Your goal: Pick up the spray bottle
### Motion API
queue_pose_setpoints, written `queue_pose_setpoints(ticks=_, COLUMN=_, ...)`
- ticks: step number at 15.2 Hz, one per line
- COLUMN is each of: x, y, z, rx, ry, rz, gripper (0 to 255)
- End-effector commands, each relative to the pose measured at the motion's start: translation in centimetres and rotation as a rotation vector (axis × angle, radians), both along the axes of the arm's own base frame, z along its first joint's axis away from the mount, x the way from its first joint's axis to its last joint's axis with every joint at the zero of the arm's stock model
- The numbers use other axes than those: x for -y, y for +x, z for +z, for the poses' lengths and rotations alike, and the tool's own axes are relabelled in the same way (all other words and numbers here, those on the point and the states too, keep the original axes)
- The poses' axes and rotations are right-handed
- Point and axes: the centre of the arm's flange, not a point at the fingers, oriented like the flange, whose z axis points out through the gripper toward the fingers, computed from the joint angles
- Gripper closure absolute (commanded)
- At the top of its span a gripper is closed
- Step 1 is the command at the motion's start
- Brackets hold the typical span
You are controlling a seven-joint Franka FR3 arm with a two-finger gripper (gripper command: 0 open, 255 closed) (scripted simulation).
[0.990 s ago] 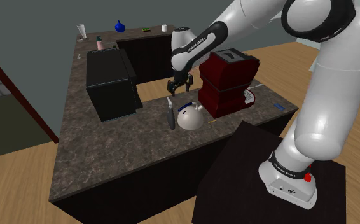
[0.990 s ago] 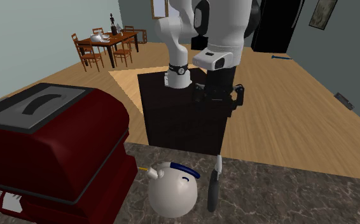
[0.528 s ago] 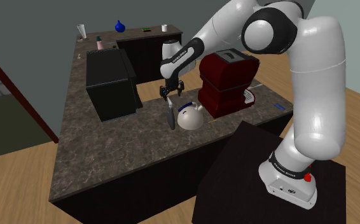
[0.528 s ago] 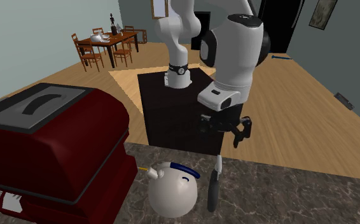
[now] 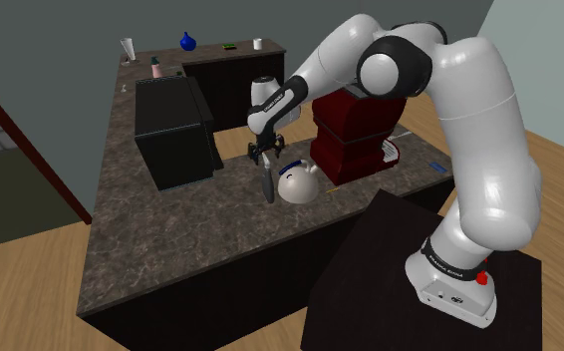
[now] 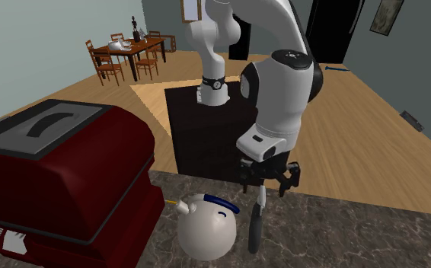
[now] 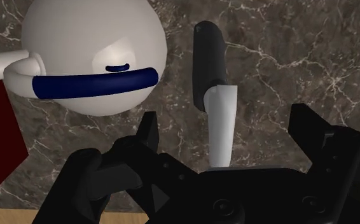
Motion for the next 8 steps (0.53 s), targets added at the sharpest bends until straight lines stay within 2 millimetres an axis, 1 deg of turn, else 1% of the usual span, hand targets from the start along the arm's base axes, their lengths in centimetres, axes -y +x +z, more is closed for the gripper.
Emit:
queue_pose_setpoints(ticks=1, x=-0.11, y=-0.18, z=-1.48, rx=0.000, ry=0.000, rz=0.000, gripper=0)
queue_pose_setpoints(ticks=3, x=-0.11, y=-0.18, z=-1.48, rx=0.000, ry=0.000, rz=0.000, gripper=0)
queue_pose_setpoints(ticks=4, x=-0.12, y=-0.18, z=-1.48, rx=0.000, ry=0.000, rz=0.000, gripper=255)
queue_pose_setpoints(ticks=8, x=-0.14, y=-0.22, z=-1.50, rx=0.000, ry=0.000, rz=0.000, gripper=255)
